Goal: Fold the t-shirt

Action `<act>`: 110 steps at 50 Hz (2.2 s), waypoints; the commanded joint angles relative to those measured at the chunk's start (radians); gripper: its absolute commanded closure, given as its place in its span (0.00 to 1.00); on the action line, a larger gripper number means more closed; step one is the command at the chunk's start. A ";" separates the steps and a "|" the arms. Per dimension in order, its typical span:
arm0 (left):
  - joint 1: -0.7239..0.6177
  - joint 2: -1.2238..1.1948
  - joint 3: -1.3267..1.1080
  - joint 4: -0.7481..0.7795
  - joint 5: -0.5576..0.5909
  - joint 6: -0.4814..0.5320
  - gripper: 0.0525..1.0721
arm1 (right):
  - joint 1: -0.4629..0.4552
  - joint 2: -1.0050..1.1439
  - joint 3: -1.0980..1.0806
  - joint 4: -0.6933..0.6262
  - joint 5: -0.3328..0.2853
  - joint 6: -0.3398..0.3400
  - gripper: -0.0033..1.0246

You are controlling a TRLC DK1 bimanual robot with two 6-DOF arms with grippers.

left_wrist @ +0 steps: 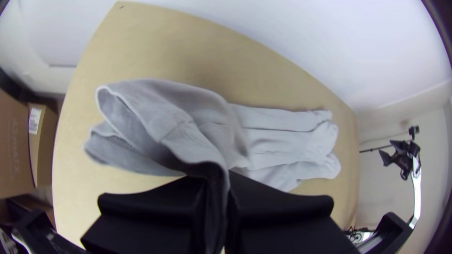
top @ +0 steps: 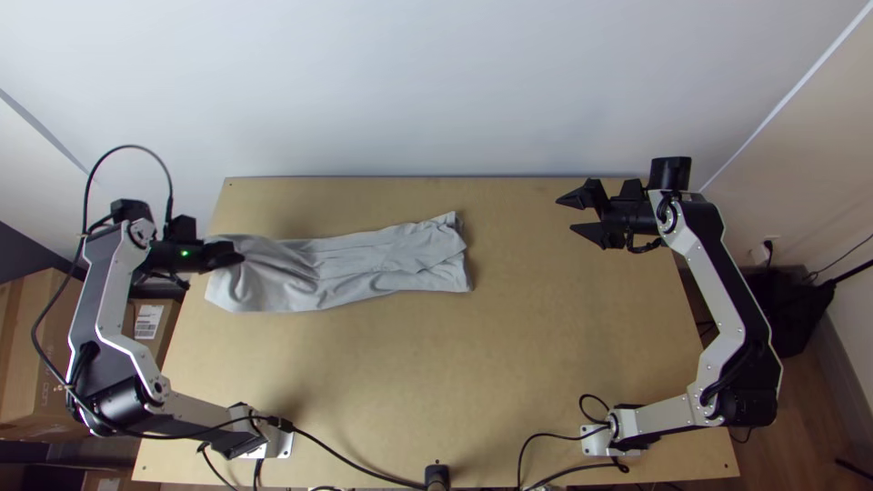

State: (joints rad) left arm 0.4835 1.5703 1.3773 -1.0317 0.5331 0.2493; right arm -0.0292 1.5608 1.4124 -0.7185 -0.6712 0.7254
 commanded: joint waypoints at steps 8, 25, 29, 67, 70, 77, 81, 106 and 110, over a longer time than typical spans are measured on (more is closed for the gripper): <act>-0.249 -0.024 0.108 -0.018 0.010 -0.170 0.98 | -0.018 -0.087 -0.043 0.001 -0.008 0.005 0.05; -0.536 0.108 0.302 0.090 -0.013 -0.406 0.98 | -0.092 -0.223 -0.145 -0.012 -0.007 0.002 0.05; -0.585 0.151 0.347 0.093 -0.025 -0.430 0.98 | -0.106 -0.251 -0.171 -0.015 -0.005 0.002 0.05; -0.919 0.442 0.663 0.079 -0.182 -0.593 0.98 | -0.147 -0.335 -0.299 -0.004 0.004 -0.023 0.05; -0.939 0.471 0.700 0.084 -0.205 -0.621 0.82 | -0.147 -0.335 -0.306 -0.001 0.002 -0.027 0.05; -0.996 0.519 0.773 0.098 -0.208 -0.639 0.39 | -0.141 -0.331 -0.343 0.011 0.002 -0.032 0.05; -1.027 0.533 0.783 0.177 -0.209 -0.659 0.24 | -0.107 -0.326 -0.377 0.016 0.004 -0.034 0.05; -0.887 0.324 0.819 0.144 -0.245 -0.581 0.05 | 0.313 -0.104 -0.299 0.163 0.179 -0.124 0.05; -0.830 0.257 0.818 0.133 -0.246 -0.548 0.05 | 0.353 -0.010 -0.227 0.180 0.177 -0.133 0.05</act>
State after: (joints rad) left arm -0.4072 1.9697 2.1784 -0.8852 0.2867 -0.3416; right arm 0.2840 1.4429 1.0908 -0.5659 -0.5030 0.6228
